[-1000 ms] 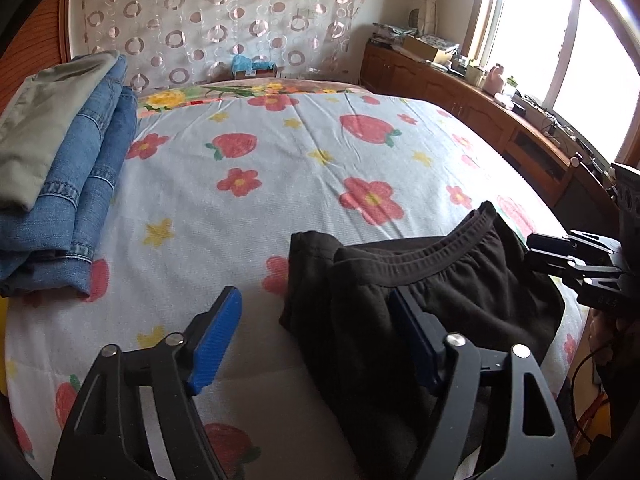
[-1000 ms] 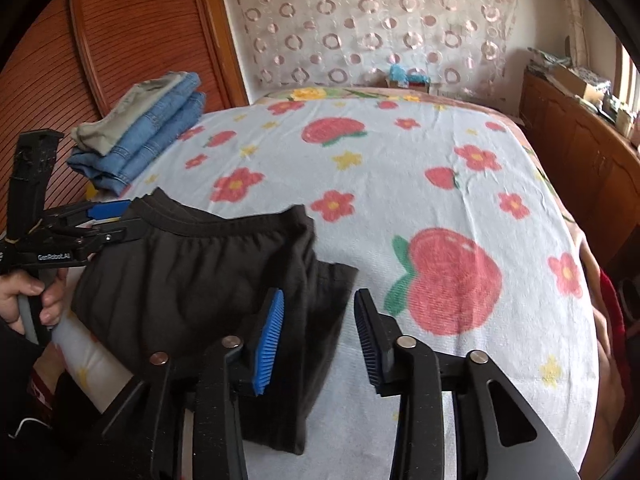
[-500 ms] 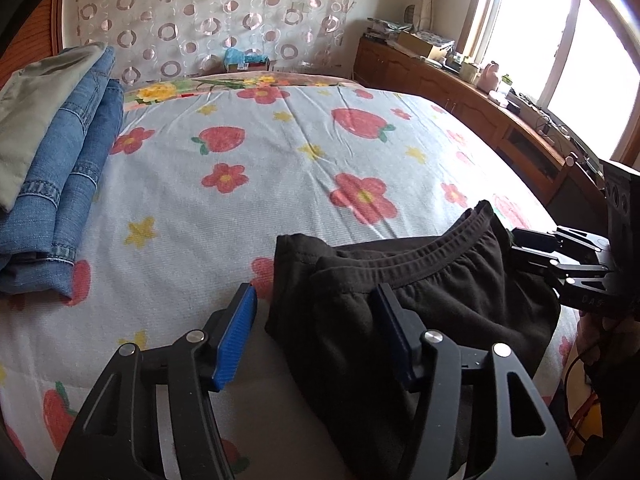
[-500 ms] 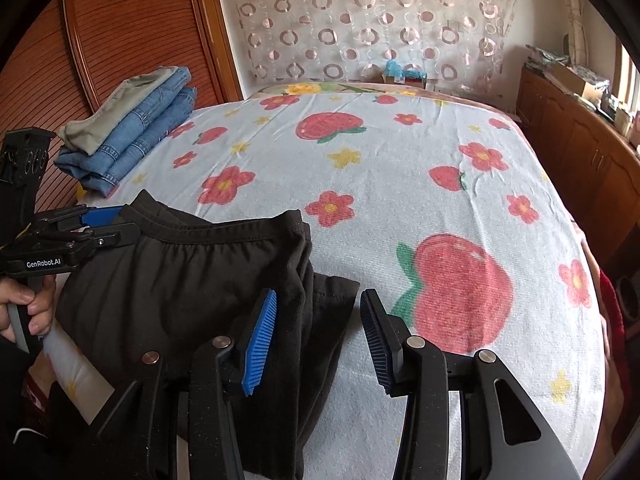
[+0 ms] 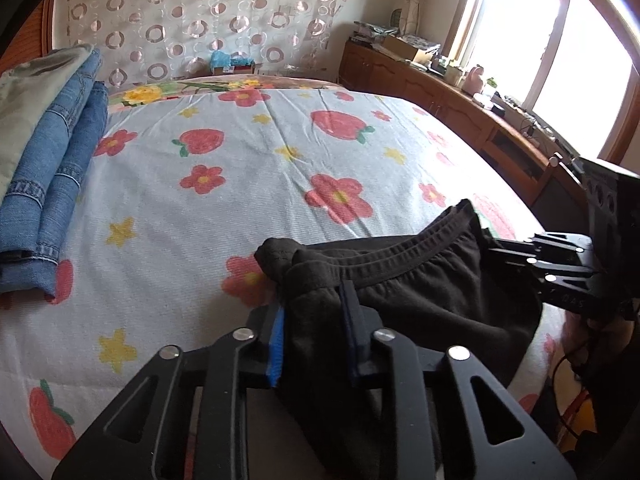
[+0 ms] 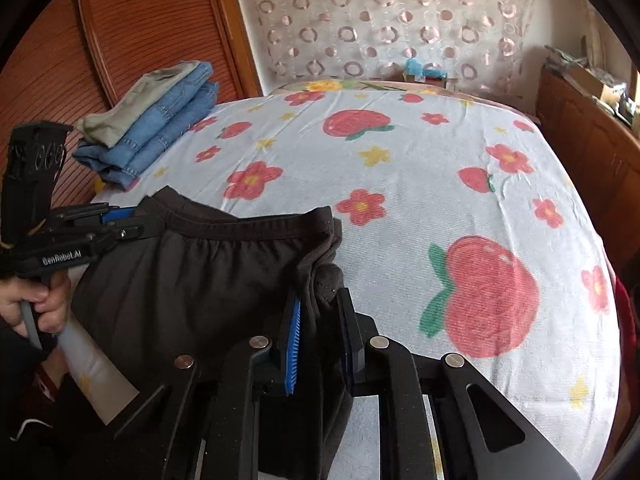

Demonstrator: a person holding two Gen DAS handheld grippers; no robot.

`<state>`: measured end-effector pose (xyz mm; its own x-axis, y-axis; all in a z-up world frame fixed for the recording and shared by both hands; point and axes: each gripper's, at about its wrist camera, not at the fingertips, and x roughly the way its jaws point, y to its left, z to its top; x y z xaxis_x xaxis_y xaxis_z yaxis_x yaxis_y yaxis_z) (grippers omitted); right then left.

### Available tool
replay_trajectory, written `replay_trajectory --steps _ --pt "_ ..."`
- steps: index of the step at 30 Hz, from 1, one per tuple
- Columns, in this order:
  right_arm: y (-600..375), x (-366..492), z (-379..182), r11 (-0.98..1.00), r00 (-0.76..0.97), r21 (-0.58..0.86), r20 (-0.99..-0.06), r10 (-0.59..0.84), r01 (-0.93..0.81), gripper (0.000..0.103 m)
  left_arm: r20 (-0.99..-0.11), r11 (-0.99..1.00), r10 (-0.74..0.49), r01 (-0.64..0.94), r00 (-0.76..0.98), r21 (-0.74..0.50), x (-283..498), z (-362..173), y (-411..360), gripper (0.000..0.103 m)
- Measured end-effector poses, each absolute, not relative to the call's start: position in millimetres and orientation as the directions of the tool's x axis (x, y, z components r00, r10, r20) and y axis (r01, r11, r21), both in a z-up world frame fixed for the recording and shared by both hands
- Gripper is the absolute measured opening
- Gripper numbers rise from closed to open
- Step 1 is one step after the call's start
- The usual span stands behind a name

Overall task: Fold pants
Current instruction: 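Grasp the folded pants edge with both grippers and lift it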

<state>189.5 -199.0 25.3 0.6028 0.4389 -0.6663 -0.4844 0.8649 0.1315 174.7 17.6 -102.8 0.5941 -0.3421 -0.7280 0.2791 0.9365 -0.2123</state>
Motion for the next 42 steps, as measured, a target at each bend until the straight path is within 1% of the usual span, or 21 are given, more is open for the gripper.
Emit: replay_trajectory --steps 3,6,12,17,24,30,42 --pt "-199.5 187.9 25.7 0.866 0.610 0.124 -0.661 0.436 -0.485 0.015 -0.712 0.934 -0.352 0.282 0.608 -0.221 169.4 -97.5 18.5 0.014" --pt "-201.6 183.4 27.7 0.867 0.623 0.126 -0.646 0.441 -0.483 0.014 -0.697 0.936 -0.347 0.283 0.627 -0.211 161.4 -90.6 16.6 0.013" --pt "-211.4 160.6 41.7 0.860 0.657 0.131 -0.591 0.467 -0.493 0.013 -0.655 0.935 -0.349 0.294 0.670 -0.198 141.0 -72.1 14.9 0.013" --pt "-218.7 140.9 56.3 0.857 0.688 0.112 -0.549 0.475 -0.503 0.013 -0.606 0.936 -0.345 0.312 0.717 -0.163 124.1 -48.4 9.2 0.013" --pt "-227.9 122.8 72.9 0.859 0.727 0.094 -0.492 0.479 -0.503 0.013 -0.530 0.941 -0.331 0.313 0.780 -0.128 112.1 -16.9 6.5 0.013" --pt "-237.6 111.7 88.2 0.863 0.760 0.077 -0.441 0.478 -0.499 0.013 -0.475 0.936 -0.344 0.333 0.810 -0.112 106.8 8.3 1.6 0.013" --pt "-244.1 98.6 106.2 0.866 0.800 0.032 -0.367 0.474 -0.499 0.013 -0.425 0.932 -0.352 0.356 0.834 -0.074 99.4 37.2 -6.8 0.013"
